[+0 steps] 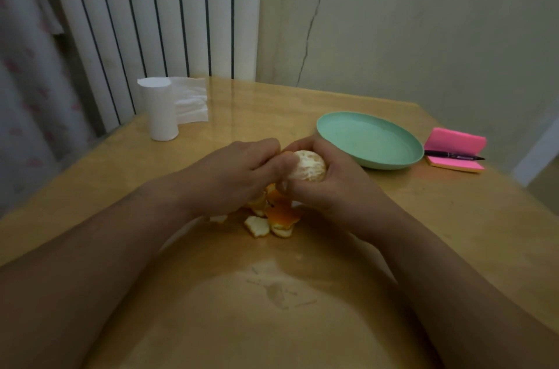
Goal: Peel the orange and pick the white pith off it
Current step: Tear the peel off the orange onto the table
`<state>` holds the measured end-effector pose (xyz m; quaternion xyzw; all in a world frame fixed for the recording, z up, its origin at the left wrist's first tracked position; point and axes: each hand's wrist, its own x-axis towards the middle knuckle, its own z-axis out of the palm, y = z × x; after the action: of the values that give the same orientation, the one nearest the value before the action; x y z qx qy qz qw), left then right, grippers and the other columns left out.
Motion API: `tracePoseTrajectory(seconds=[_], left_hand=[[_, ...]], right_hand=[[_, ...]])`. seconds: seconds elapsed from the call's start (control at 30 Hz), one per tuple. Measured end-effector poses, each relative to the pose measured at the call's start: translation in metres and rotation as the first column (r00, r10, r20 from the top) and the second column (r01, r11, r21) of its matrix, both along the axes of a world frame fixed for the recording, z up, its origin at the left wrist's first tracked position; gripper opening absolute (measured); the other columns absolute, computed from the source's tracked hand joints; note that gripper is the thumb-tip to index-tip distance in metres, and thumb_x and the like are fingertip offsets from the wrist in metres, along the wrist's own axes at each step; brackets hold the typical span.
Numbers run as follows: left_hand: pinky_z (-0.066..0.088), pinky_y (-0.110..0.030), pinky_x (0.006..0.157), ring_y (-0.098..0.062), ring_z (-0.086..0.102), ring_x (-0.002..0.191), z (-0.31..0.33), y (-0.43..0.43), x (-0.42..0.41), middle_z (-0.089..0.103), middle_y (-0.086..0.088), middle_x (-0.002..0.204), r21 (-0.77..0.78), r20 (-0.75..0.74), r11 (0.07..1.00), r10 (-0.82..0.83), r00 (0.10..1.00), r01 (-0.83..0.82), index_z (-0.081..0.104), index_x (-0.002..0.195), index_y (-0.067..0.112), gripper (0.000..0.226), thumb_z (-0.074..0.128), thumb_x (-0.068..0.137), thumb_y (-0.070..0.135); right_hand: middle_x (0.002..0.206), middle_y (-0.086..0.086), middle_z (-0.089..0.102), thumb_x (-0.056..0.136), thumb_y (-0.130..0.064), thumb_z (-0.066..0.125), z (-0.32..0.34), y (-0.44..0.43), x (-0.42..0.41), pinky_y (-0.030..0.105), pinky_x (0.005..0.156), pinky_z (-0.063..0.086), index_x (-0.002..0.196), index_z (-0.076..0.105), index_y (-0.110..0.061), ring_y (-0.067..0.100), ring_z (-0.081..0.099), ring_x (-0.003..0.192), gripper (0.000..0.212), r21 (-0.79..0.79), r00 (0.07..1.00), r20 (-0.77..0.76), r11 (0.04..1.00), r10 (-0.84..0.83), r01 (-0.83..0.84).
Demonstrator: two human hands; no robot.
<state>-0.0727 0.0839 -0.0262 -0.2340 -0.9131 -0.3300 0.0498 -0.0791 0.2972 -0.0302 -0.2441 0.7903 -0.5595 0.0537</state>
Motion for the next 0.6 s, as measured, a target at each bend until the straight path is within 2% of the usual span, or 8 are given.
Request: tracePoseTrajectory(seconds=[0.07,0.2,0.37,0.47,0.53,0.6], left_hand=[[0.045,-0.032,0.061,-0.009,0.054,0.066,0.0003,-0.0008,0.0007,0.060,0.006,0.075,0.033,0.008,0.999,-0.008,1.000,0.007,0.056,0.089,0.026,0.038,0.040,0.107,0.056],[0.037,-0.021,0.058,-0.004,0.050,0.062,-0.0017,-0.0017,0.0013,0.057,0.012,0.069,0.074,-0.029,0.997,0.001,1.000,0.001,0.054,0.085,0.028,0.035,0.041,0.113,0.043],[0.034,-0.029,0.058,-0.008,0.051,0.061,-0.0058,0.0020,0.0013,0.056,0.010,0.066,-0.011,-0.153,0.996,0.081,0.985,-0.084,0.052,0.080,0.029,0.036,0.040,0.114,0.036],[0.034,-0.027,0.057,-0.010,0.052,0.063,-0.0060,0.0029,0.0018,0.056,0.009,0.068,-0.011,-0.197,0.994,0.103,0.975,-0.107,0.051,0.079,0.029,0.037,0.041,0.114,0.034],[0.034,-0.023,0.056,-0.009,0.052,0.062,-0.0063,0.0037,0.0014,0.055,0.008,0.067,0.025,-0.191,0.992,0.122,0.974,-0.120,0.052,0.078,0.026,0.038,0.042,0.114,0.032],[0.036,-0.020,0.054,-0.007,0.049,0.056,-0.0044,0.0065,0.0030,0.055,0.007,0.063,0.140,-0.139,0.984,0.134,0.981,-0.114,0.055,0.078,0.018,0.040,0.042,0.114,0.027]], right_hand=[[0.101,0.006,0.073,0.086,-0.014,0.086,0.0011,-0.0006,0.0016,0.045,0.075,0.063,0.118,0.065,-0.025,0.016,0.071,0.081,0.040,-0.013,1.000,-0.008,1.000,0.025,-0.025],[0.098,0.006,0.073,0.086,-0.013,0.086,0.0012,-0.0019,0.0036,0.042,0.071,0.062,0.118,0.064,-0.022,0.013,0.069,0.078,0.041,-0.017,0.999,-0.035,0.999,0.028,-0.029],[0.098,0.003,0.072,0.084,-0.014,0.087,-0.0011,-0.0032,0.0034,0.035,0.070,0.061,0.118,0.064,-0.022,0.010,0.068,0.079,0.042,-0.020,0.998,-0.055,1.000,0.016,-0.017],[0.104,0.008,0.072,0.086,-0.011,0.085,-0.0001,-0.0031,0.0038,0.038,0.070,0.062,0.118,0.065,-0.023,0.012,0.068,0.079,0.039,-0.024,0.997,-0.074,1.000,-0.004,0.003],[0.106,0.005,0.072,0.087,-0.013,0.085,-0.0007,-0.0027,0.0027,0.038,0.073,0.062,0.118,0.065,-0.026,0.014,0.071,0.084,0.039,-0.030,0.996,-0.084,1.000,-0.008,0.006],[0.109,0.001,0.071,0.087,-0.016,0.086,-0.0015,-0.0020,0.0008,0.034,0.077,0.062,0.119,0.065,-0.028,0.016,0.073,0.091,0.040,-0.046,0.996,-0.086,0.999,-0.020,0.016]])
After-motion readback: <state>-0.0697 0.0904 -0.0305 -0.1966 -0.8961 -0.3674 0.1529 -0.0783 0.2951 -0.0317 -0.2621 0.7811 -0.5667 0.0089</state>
